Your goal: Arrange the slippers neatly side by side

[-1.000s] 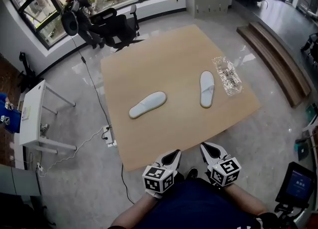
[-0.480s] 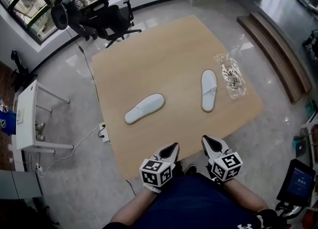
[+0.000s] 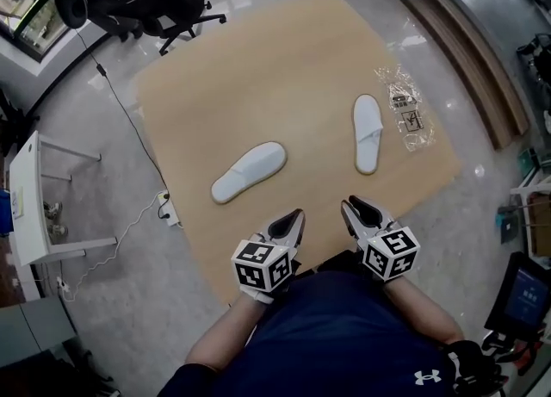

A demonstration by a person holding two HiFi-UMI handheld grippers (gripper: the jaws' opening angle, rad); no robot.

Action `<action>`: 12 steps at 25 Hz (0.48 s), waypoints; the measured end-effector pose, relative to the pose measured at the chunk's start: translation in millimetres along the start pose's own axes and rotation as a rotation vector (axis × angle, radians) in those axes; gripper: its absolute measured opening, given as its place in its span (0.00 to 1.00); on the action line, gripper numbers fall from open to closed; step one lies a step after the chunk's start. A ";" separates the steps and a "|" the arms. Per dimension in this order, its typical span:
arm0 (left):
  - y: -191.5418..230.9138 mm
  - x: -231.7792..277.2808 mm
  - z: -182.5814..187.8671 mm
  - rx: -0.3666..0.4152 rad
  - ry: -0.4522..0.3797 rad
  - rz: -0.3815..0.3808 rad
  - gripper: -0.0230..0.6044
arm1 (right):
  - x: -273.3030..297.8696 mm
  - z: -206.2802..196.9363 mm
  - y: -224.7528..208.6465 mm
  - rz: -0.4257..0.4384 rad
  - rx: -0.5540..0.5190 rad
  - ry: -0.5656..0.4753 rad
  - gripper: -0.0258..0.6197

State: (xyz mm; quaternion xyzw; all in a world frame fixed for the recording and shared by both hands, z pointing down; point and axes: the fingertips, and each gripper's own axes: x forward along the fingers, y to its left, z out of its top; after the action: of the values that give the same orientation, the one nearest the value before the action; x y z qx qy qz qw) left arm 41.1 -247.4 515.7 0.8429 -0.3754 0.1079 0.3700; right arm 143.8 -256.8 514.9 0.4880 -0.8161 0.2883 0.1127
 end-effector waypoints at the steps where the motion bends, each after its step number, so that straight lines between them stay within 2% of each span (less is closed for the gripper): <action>1: 7.5 1.2 -0.3 -0.006 0.004 0.005 0.04 | 3.9 -1.6 -2.7 -0.013 0.004 0.009 0.18; 2: 14.6 1.9 -1.0 -0.009 0.009 0.011 0.05 | 6.6 -3.7 -5.2 -0.025 0.007 0.017 0.18; 3: 21.6 2.2 -1.9 -0.008 0.014 0.018 0.11 | 8.7 -6.1 -6.9 -0.033 0.008 0.025 0.18; 5: 34.7 0.5 -4.1 0.001 0.023 0.042 0.16 | 11.7 -11.0 -7.8 -0.035 0.007 0.048 0.18; 9: 59.7 0.4 -6.4 0.016 0.046 0.124 0.22 | 23.3 -5.9 -15.6 -0.020 0.014 0.076 0.19; 12: 87.3 5.5 -4.5 0.068 0.074 0.236 0.33 | 41.8 2.8 -26.1 -0.010 0.058 0.088 0.33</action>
State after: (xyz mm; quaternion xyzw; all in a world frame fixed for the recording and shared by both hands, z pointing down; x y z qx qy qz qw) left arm -16.9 -286.0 568.8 0.8005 -0.4542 0.1941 0.3395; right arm 145.8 -298.3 541.5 0.4820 -0.7992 0.3325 0.1358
